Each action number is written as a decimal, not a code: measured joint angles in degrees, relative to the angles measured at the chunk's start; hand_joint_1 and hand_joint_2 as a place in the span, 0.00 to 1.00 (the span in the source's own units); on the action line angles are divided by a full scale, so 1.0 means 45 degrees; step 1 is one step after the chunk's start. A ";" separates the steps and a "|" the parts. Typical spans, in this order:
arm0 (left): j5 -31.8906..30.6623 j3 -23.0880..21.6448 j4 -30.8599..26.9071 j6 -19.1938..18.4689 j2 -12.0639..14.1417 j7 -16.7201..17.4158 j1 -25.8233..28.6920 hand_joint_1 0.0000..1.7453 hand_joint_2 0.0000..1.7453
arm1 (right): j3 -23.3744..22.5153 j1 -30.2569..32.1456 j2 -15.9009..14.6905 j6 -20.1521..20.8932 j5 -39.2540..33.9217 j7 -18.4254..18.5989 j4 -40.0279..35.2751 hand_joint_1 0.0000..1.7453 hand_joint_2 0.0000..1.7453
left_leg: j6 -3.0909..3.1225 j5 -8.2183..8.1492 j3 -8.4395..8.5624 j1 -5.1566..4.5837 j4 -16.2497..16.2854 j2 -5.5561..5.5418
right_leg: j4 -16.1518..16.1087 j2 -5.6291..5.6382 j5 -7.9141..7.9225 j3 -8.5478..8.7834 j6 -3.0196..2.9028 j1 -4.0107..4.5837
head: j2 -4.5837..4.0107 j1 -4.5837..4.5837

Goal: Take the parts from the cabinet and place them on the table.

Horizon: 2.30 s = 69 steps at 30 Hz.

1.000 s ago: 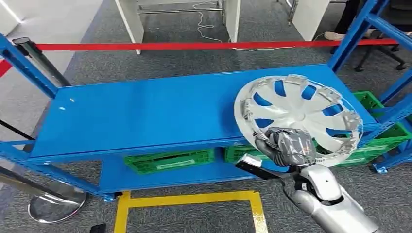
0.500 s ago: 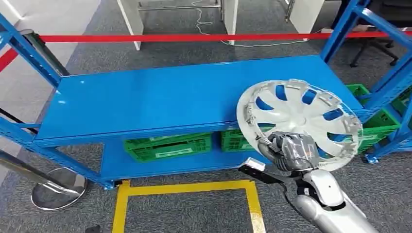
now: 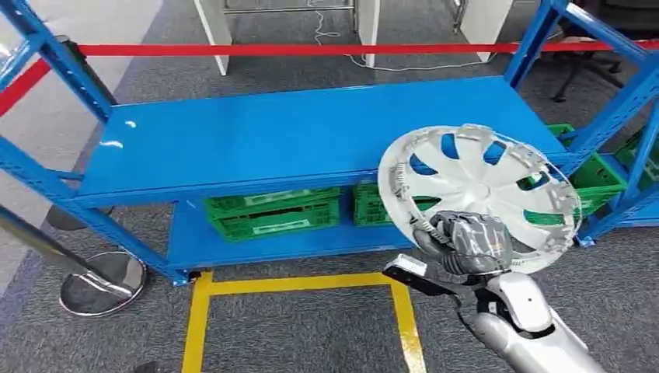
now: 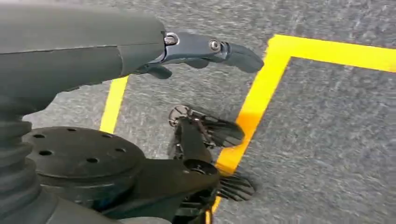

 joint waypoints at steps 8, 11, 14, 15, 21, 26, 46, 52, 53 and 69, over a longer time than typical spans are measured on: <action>0.0335 0.0310 0.0000 -0.0407 0.0039 -0.0572 -0.0014 0.00 1.00 | -0.0064 0.0016 0.0029 -0.0019 -0.0024 -0.0247 0.0072 1.00 1.00 | 0.0275 0.1533 -0.1738 0.0007 -0.0102 0.0118 | 0.3858 0.0059 -0.2093 -0.0418 0.0177 0.0015 | 0.0000 0.0073; 0.0258 0.0354 0.0000 -0.0335 0.0077 -0.0583 -0.0039 0.00 1.00 | -0.0073 -0.0354 0.0116 -0.0005 -0.0208 -0.0407 0.0305 1.00 1.00 | 0.0144 0.1887 -0.2359 0.0004 0.0231 0.0114 | 0.1157 0.0052 -0.1824 0.1832 0.0144 -0.0006 | 0.0000 0.0073; 0.0257 0.0374 0.0000 -0.0232 0.0102 -0.0558 -0.0048 0.00 1.00 | -0.0078 -0.0713 0.0214 -0.0010 -0.0311 -0.0500 0.0525 1.00 1.00 | -0.0005 0.2245 -0.2603 -0.0013 0.0367 0.0113 | -0.0389 0.0063 -0.2557 0.2626 -0.0056 0.0137 | 0.0000 0.0063; 0.0257 0.0388 0.0000 -0.0185 0.0092 -0.0549 -0.0039 0.00 1.00 | -0.0073 -0.0761 0.0223 -0.0010 -0.0311 -0.0529 0.0602 1.00 1.00 | -0.0080 0.2320 -0.2642 0.0004 0.0306 0.0098 | -0.0377 0.0046 -0.2526 0.2547 -0.0162 0.0195 | 0.0000 0.0044; 0.0296 0.0442 0.0000 0.0146 0.0107 -0.0057 0.0016 0.00 1.00 | -0.0053 -0.1059 0.0350 -0.0024 -0.0248 -0.0534 0.0923 1.00 1.00 | -0.0596 -0.0506 -0.3564 0.0217 0.3760 0.0035 | -0.0389 -0.0305 -0.1759 0.1852 -0.0577 0.0095 | 0.0000 -0.0077; 0.0339 0.0456 0.0000 -0.0107 0.0136 0.0321 0.0041 0.00 1.00 | 0.0015 -0.1169 0.0403 -0.0024 -0.0325 -0.0573 0.1219 1.00 1.00 | -0.0554 0.0821 -0.1086 0.0277 0.0836 0.0591 | -0.0283 -0.0847 -0.1503 0.1466 -0.0418 0.0090 | 0.0000 -0.0112; 0.0257 0.0456 0.0000 0.0055 0.0179 0.0330 0.0115 0.00 1.00 | 0.0233 -0.1328 0.0476 -0.0039 -0.0330 -0.0617 0.1637 1.00 1.00 | -0.0121 0.1305 -0.1780 0.0088 0.0332 -0.1523 | -0.0096 0.0643 -0.1684 0.1524 -0.0342 0.0121 | 0.0000 -0.0019; 0.0233 0.0456 0.0010 -0.0189 0.0204 0.0287 0.0074 0.00 1.00 | 0.0238 -0.1255 0.0495 -0.0024 -0.0243 -0.0568 0.1661 1.00 1.00 | -0.0622 -0.0519 -0.3366 0.0276 0.4015 -0.0097 | -0.0251 -0.0407 -0.1581 0.1569 -0.0493 -0.0004 | 0.0000 -0.0248; 0.0218 0.0456 0.0010 -0.0184 0.0204 0.0287 0.0092 0.00 1.00 | 0.0243 -0.1244 0.0495 -0.0024 -0.0243 -0.0539 0.1661 1.00 1.00 | -0.0665 -0.0302 -0.3290 0.0332 0.3917 -0.0078 | -0.0247 -0.0556 -0.1586 0.1571 -0.0485 -0.0012 | 0.0000 -0.0243; 0.0082 0.0427 0.0010 -0.0043 0.0209 0.0267 0.0092 0.00 1.00 | 0.0262 -0.0968 0.0423 0.0005 -0.0019 -0.0408 0.1554 1.00 1.00 | 0.0193 0.1351 -0.1727 0.0177 0.0214 -0.0686 | 0.3384 0.0077 -0.3022 -0.0273 -0.0003 0.0060 | 0.0000 -0.0111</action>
